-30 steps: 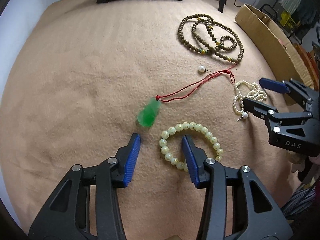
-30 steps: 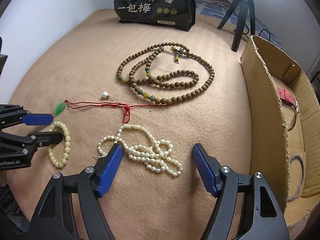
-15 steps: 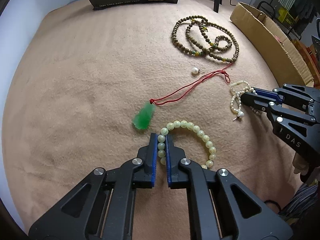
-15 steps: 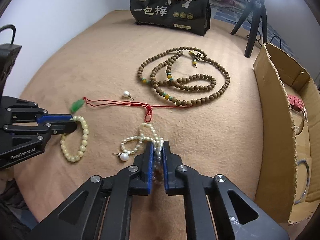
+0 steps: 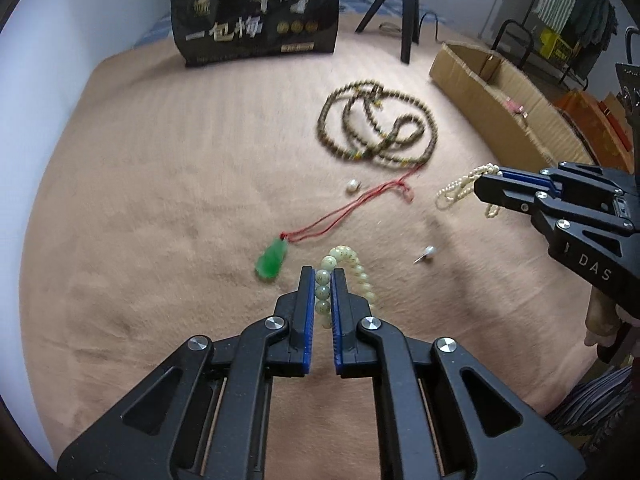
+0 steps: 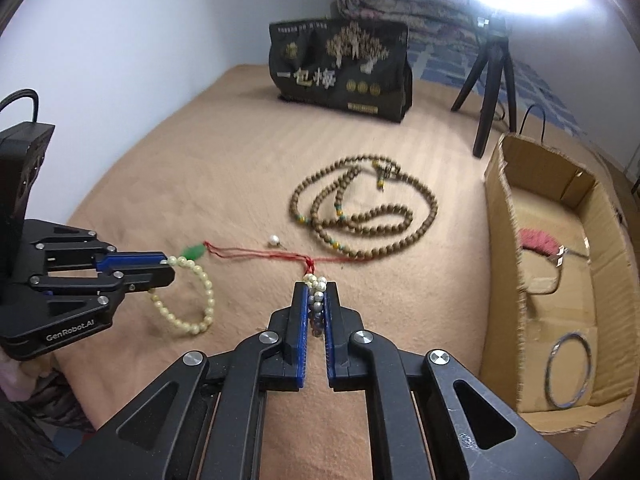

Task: Organize jewelry
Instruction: 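Carry the bead bracelet toward the box with the left tool while the right tool carries the necklace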

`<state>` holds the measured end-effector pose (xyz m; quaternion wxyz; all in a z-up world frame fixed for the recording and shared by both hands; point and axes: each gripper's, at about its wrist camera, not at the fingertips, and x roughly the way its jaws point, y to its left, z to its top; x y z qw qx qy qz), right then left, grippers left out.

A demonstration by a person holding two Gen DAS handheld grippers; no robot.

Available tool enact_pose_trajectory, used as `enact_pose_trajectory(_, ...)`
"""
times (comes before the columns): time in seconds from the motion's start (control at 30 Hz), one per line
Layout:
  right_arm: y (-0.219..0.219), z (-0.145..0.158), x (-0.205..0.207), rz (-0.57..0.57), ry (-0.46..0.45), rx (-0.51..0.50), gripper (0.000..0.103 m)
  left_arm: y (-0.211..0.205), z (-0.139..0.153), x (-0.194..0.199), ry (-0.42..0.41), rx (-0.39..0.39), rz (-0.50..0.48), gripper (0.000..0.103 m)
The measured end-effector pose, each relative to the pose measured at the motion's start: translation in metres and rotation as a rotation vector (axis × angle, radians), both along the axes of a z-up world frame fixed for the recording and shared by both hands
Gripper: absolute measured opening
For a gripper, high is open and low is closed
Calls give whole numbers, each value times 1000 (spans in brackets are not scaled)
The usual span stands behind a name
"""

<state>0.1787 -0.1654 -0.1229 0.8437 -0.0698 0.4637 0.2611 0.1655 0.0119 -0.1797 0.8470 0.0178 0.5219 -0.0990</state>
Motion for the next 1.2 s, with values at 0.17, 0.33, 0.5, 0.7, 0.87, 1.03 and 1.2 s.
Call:
enact_pose_trajectory(0.17, -9, 20, -3, -19, -28, 36, 6, -3, 21, -1, -50, -38, 11, 5)
enact_pose_trajectory(0.33, -22, 44, -5, -35, -73, 60, 6, -6, 45, -3, -112, -72, 21, 5)
enact_pose_trajectory(0.5, -42, 65, -6, -65, -111, 81, 6, -14, 66, -5, -166, -110, 19, 5)
enact_pose_trajectory(0.7, -77, 80, 2, -138, -143, 93, 6, -34, 82, -7, -202, -144, -9, 5)
enact_pose_trajectory(0.87, -107, 88, 8, -190, -164, 85, 6, -54, 90, -7, -227, -164, -36, 5)
enact_pose_trajectory(1.03, -137, 94, 13, -247, -179, 81, 6, -81, 96, 0, -246, -184, -70, 5)
enact_pose_trajectory(1.2, -162, 95, 20, -296, -181, 85, 6, -110, 99, 8, -256, -202, -110, 5)
